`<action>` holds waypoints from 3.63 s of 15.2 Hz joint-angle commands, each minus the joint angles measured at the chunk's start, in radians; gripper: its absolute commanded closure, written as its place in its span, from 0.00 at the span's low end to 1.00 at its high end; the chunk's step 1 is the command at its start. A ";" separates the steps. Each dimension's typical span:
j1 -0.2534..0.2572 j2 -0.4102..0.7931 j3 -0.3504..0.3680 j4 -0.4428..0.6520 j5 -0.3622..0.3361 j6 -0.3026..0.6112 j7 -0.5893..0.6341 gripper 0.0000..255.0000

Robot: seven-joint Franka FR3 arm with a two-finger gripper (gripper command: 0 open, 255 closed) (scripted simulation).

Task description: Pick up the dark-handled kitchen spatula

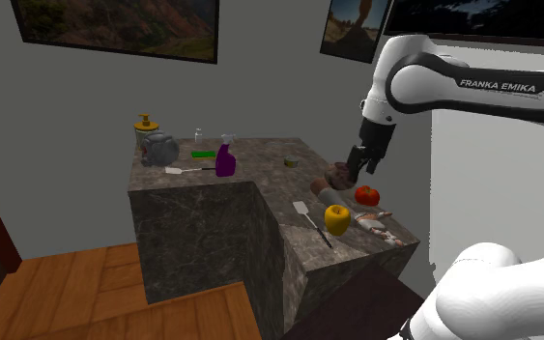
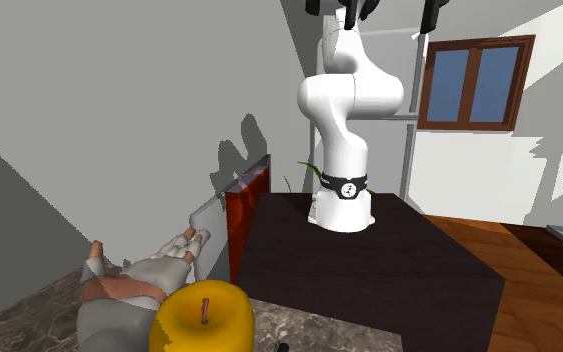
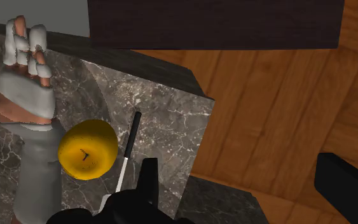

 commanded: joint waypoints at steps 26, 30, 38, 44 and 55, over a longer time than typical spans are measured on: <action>-0.089 0.852 -0.164 0.105 0.093 0.709 -0.044 0.00; -0.116 1.012 -0.164 0.195 0.152 0.767 -0.075 0.00; -0.167 1.205 -0.137 0.307 0.213 0.837 -0.103 0.00; -0.176 1.259 -0.126 0.316 0.228 0.882 -0.112 0.00; -0.174 1.247 -0.128 0.313 0.224 0.872 -0.110 1.00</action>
